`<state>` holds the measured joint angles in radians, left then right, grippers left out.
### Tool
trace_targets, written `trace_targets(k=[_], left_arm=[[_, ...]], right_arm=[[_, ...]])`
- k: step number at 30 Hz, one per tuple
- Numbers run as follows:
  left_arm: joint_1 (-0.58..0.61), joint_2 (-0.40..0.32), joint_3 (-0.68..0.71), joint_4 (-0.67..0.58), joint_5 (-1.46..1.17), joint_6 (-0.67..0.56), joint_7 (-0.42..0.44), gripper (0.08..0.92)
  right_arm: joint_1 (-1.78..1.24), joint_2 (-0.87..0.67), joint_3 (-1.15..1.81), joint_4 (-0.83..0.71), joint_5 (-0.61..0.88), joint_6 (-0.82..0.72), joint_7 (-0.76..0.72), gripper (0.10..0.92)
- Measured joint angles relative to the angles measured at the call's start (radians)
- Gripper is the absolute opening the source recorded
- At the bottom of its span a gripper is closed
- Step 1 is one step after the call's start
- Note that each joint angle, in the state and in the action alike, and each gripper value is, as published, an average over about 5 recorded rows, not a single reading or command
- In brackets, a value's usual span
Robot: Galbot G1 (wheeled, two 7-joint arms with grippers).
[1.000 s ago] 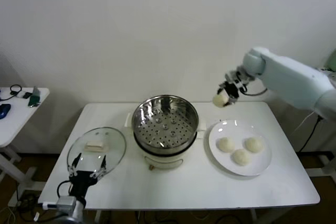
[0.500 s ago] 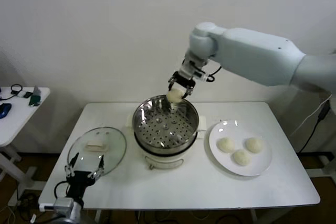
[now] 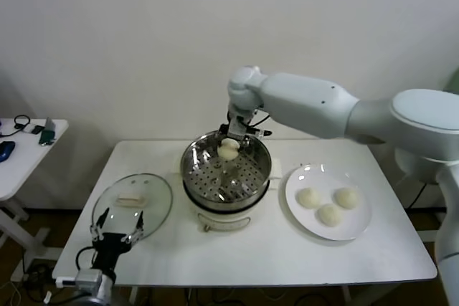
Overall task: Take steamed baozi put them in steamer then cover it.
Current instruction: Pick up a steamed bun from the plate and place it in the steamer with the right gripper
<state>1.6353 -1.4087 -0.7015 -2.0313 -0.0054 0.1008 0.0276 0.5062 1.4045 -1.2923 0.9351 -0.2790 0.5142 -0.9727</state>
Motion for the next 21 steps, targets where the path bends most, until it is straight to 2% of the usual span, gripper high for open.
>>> trace_targets(k=[8,16,21], left_arm=[[-0.006,0.002,0.0,0.009,0.0,-0.003,-0.003,0.823],[-0.005,0.004,0.001,0.004,0.0,-0.001,-0.004,0.823],[-0.001,0.003,0.003,-0.004,0.003,0.002,-0.003,0.823]], right_arm=[[-0.056,0.039,0.033,-0.087,-0.068,0.025,0.039,0.663],[-0.066,0.044,0.042,-0.119,-0.064,0.035,0.047,0.811],[-0.021,0.017,0.017,-0.095,0.014,0.025,0.015,0.822]])
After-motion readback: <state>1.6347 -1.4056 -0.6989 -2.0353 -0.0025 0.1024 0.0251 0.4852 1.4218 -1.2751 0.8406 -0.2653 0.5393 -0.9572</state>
